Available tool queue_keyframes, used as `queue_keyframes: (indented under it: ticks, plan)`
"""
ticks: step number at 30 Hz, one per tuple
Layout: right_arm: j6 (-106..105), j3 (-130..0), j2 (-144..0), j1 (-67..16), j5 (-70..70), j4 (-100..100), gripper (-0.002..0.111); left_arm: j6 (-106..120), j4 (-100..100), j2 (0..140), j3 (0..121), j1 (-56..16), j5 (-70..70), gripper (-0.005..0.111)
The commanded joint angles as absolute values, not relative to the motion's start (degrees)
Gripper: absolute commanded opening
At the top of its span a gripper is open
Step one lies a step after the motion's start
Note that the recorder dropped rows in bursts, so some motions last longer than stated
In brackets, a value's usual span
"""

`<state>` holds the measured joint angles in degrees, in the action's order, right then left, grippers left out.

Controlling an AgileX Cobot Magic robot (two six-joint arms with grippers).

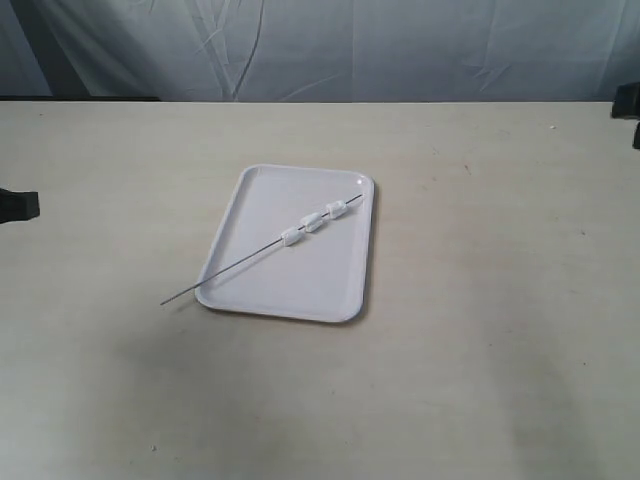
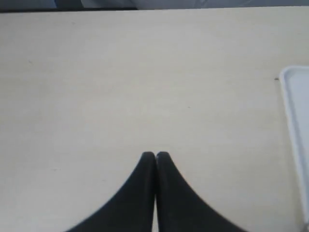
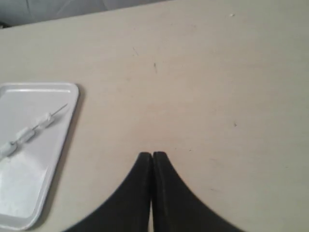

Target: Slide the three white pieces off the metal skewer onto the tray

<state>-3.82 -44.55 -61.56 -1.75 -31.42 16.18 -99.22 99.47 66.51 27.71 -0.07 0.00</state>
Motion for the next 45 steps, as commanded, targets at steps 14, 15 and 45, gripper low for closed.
queue_keyframes:
  ticks: [14, 15, 45]
  plan:
    - [-14.86, -45.12, -67.3, -15.02, -20.3, 21.42, -0.001, -118.96, 99.95, 77.95, 31.96, -0.29, -13.62, 0.0]
    - [-14.86, -45.12, -67.3, -15.49, -19.75, 21.42, -0.001, -116.98, 99.95, 77.95, 32.27, -0.29, -8.16, 0.0]
    - [-21.03, -45.12, -78.19, -27.05, -17.18, 22.99, -0.001, 65.18, -57.78, 80.25, 36.52, -11.67, 24.39, 0.0]
